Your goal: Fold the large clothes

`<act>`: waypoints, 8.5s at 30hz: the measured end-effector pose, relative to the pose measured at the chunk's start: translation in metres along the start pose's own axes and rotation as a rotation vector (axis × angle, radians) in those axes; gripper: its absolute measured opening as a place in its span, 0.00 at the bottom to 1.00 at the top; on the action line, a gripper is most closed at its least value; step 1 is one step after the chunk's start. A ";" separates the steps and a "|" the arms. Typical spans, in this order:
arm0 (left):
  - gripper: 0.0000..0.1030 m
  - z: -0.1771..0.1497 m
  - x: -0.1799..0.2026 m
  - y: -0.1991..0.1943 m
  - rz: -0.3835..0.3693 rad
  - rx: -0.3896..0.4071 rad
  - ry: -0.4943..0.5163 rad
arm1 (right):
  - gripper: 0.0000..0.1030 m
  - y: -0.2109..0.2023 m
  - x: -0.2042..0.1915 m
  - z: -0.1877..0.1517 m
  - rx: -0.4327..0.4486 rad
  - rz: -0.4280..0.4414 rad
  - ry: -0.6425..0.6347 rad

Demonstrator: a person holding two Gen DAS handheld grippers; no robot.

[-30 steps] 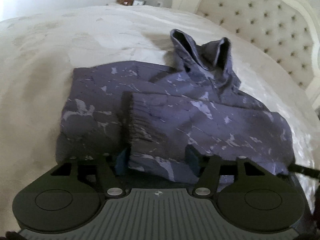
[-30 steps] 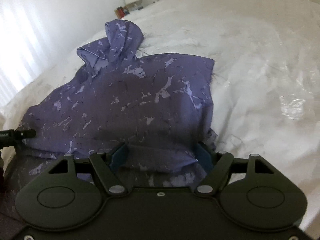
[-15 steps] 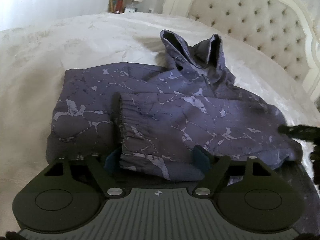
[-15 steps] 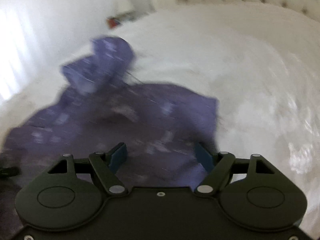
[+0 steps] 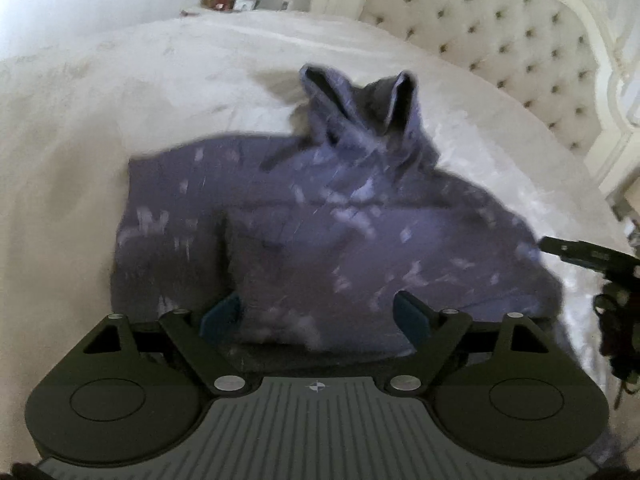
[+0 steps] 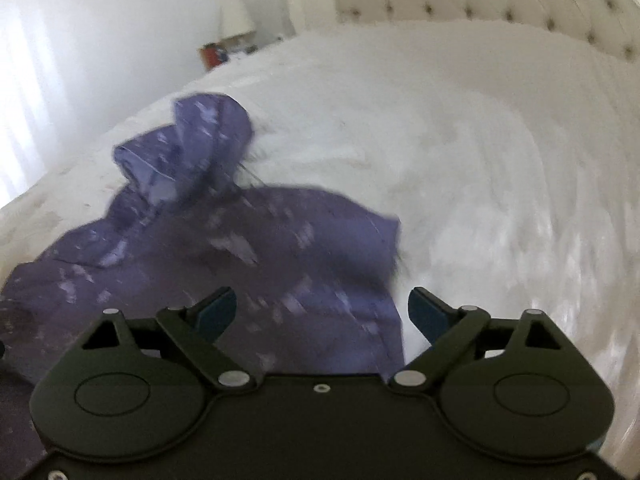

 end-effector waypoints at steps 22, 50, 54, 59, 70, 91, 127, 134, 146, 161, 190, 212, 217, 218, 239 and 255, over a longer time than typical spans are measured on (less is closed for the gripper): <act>0.81 0.140 0.001 0.145 0.090 0.076 0.026 | 0.97 0.147 -0.146 0.092 -0.008 -0.031 -0.244; 0.81 0.137 -0.069 0.154 0.203 0.060 -0.107 | 0.84 0.159 0.000 0.094 -0.089 0.087 0.122; 0.81 0.133 -0.059 0.112 0.153 0.141 -0.082 | 0.84 0.123 0.000 0.099 -0.082 0.175 0.036; 0.82 0.151 -0.021 0.100 0.083 0.209 -0.009 | 0.86 0.101 -0.014 0.126 0.008 0.275 0.007; 0.82 0.162 -0.039 0.181 0.062 0.083 -0.215 | 0.86 0.170 -0.071 0.177 -0.018 0.183 0.011; 0.81 0.123 -0.043 0.117 0.048 0.028 -0.067 | 0.07 0.064 -0.086 0.126 0.274 0.314 -0.348; 1.00 0.043 -0.026 0.093 -0.283 -0.080 -0.454 | 0.76 -0.055 -0.033 -0.060 -0.186 0.512 0.001; 0.09 0.060 -0.014 0.091 -0.304 -0.069 -0.494 | 0.76 -0.052 -0.030 -0.068 -0.201 0.537 0.054; 0.08 0.140 0.031 0.047 -0.430 0.029 -0.501 | 0.91 -0.039 -0.037 -0.060 -0.212 0.791 0.366; 0.04 0.125 0.026 0.038 -0.519 0.043 -0.490 | 0.92 0.057 -0.004 -0.008 -0.115 0.738 0.833; 0.08 0.125 0.044 0.119 -0.539 -0.096 -0.692 | 0.93 0.059 0.013 -0.021 -0.301 0.761 0.835; 0.15 -0.010 0.020 0.090 -0.337 -0.222 -0.190 | 0.88 0.047 0.048 -0.029 -0.238 0.566 0.562; 0.34 0.002 0.001 0.086 -0.379 -0.175 -0.320 | 0.92 0.045 0.038 -0.018 -0.236 0.564 0.559; 0.41 0.007 -0.001 0.084 -0.387 -0.152 -0.327 | 0.92 0.045 0.032 -0.017 -0.238 0.575 0.543; 0.66 0.080 -0.040 0.153 -0.446 -0.037 -0.719 | 0.24 0.051 -0.016 -0.035 -0.331 0.601 0.303; 0.68 0.066 -0.063 0.111 -0.375 0.185 -0.643 | 0.64 0.045 0.003 -0.046 -0.269 0.598 0.283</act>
Point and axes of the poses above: each gripper's, at about its wrist camera, not at the fingertips, and y roughly the way its jaws point, x to its right, z to its top, the point moved 3 cm from there along y, roughly the way its jaws point, and after that the axes turned 4 degrees about y, right-handed, at the moved point
